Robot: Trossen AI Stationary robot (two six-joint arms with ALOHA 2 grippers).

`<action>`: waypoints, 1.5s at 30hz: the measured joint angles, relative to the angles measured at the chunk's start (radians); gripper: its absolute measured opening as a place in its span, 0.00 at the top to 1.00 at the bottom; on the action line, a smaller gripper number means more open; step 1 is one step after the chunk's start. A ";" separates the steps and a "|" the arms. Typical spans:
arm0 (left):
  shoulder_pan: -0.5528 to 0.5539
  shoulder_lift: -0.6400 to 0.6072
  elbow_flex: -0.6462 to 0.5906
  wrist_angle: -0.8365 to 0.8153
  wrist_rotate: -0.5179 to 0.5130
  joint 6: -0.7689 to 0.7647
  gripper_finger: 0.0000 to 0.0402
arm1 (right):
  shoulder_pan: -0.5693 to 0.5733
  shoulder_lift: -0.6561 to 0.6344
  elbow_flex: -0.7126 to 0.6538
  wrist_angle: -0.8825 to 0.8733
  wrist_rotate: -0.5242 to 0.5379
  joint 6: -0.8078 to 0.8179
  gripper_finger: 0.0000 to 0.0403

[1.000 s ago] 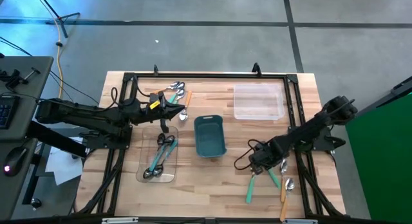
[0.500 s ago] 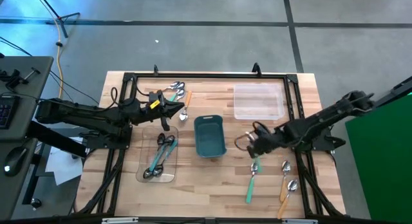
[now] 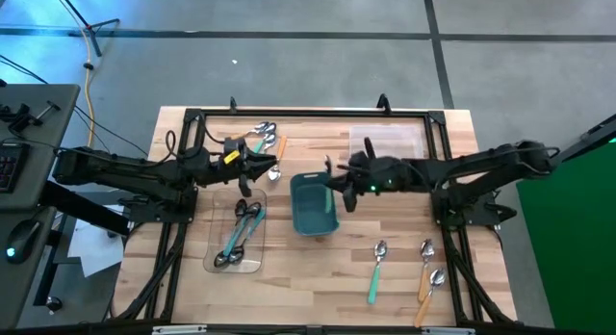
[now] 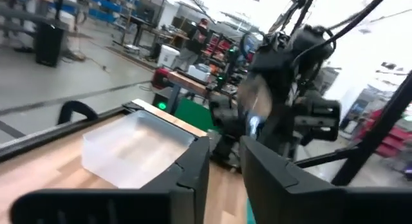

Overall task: Sort silverware by color (type)
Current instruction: Put the light blue spoon into the blue bin

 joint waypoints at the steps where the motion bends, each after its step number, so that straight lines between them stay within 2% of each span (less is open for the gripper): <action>1: 0.000 0.000 0.001 -0.001 0.019 -0.009 0.78 | -0.006 0.008 0.028 -0.001 -0.012 -0.058 0.98; 4: 0.000 0.000 0.034 0.000 0.116 -0.008 0.73 | -0.027 0.036 0.111 -0.005 -0.056 -0.200 0.98; 8: -0.001 0.000 0.093 -0.005 0.213 0.060 0.72 | -0.055 0.066 0.184 -0.017 -0.111 -0.290 0.98; 11: -0.001 0.000 0.134 -0.038 0.214 0.107 0.78 | -0.069 0.078 0.198 -0.019 -0.135 -0.315 0.98; 16: 0.000 0.000 0.170 -0.173 0.200 0.163 0.98 | -0.074 0.079 0.199 -0.019 -0.167 -0.324 0.98; 19: 0.000 0.000 0.170 -0.186 0.161 0.175 0.98 | -0.074 0.079 0.199 -0.019 -0.167 -0.331 0.98; 32: 0.000 0.000 0.170 -0.166 0.136 0.216 1.00 | -0.074 0.079 0.199 -0.019 -0.174 -0.319 0.98; 35: 0.000 -0.013 0.171 -0.105 0.097 0.231 1.00 | -0.076 0.082 0.200 -0.021 -0.174 -0.236 0.98; 39: 0.011 -0.048 0.172 -0.090 0.069 0.251 1.00 | -0.079 0.146 0.270 -0.192 -0.185 -0.127 0.98; 45: 0.030 -0.072 0.171 -0.113 0.067 0.252 1.00 | -0.085 0.340 0.474 -0.518 -0.203 0.051 0.98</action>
